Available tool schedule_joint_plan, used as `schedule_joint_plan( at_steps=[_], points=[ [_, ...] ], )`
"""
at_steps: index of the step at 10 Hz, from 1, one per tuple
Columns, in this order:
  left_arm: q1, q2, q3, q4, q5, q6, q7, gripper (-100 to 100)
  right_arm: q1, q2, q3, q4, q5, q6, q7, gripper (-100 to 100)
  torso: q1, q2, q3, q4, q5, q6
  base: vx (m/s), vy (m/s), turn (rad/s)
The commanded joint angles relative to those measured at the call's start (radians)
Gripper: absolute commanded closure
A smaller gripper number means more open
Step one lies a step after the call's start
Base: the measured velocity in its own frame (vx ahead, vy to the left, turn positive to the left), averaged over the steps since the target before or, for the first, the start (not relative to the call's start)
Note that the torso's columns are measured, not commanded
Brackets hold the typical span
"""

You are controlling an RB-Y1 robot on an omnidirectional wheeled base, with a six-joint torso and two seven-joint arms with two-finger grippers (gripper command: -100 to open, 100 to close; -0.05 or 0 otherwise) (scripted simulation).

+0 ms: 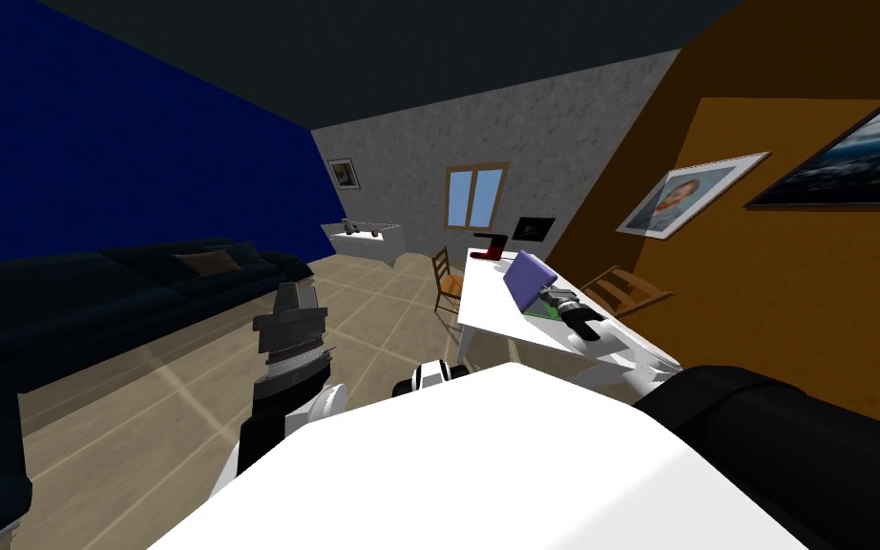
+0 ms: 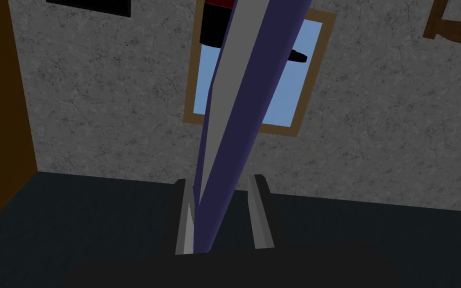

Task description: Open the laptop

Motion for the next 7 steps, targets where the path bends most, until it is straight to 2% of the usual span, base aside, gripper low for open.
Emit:
schedule_joint_plan(
  at_steps=[1, 7],
  points=[
    [0.0, 0.0, 0.0, 0.0, 0.0, 0.0, 0.0, 0, -0.031, 0.026, 0.005, 0.033, -0.024, -0.024, -0.03, 100, 0.004, -0.001, -0.001, 0.0, 0.001, 0.0, -0.054, -0.062, 0.006],
    [0.0, 0.0, 0.0, 0.0, 0.0, 0.0, 0.0, 0, -0.118, 0.103, 0.022, 0.133, -0.089, -0.09, -0.107, 100, -0.003, -0.003, -0.001, -0.003, -0.004, 0.0, -0.062, -0.094, 0.004]
  ],
)
